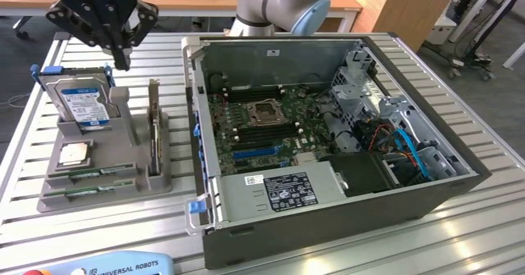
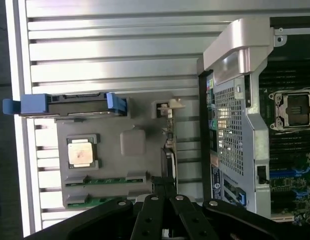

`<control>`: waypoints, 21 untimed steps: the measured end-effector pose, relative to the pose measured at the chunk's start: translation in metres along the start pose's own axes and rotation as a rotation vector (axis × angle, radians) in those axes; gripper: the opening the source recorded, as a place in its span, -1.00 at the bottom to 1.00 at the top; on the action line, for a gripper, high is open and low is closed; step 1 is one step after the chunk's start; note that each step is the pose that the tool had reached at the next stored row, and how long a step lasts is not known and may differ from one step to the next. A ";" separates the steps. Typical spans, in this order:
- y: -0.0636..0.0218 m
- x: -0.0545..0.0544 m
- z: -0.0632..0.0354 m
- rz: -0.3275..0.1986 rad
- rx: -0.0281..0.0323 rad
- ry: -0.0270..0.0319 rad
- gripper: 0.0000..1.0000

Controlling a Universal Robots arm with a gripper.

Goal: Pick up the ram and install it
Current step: 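Reach for the ram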

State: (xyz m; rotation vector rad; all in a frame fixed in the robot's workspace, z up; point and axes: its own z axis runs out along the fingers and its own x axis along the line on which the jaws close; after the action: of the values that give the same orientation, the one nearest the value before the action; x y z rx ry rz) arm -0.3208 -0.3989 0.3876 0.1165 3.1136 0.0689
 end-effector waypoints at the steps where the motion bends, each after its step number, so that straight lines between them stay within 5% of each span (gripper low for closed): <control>1: -0.0003 0.003 0.0000 0.000 0.0000 0.0000 -0.80; 21: -0.0041 0.054 0.0010 0.000 0.0001 0.0002 -0.80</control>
State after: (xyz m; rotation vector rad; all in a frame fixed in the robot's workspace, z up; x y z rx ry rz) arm -0.3746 -0.3989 0.3851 0.1167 3.1137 0.0688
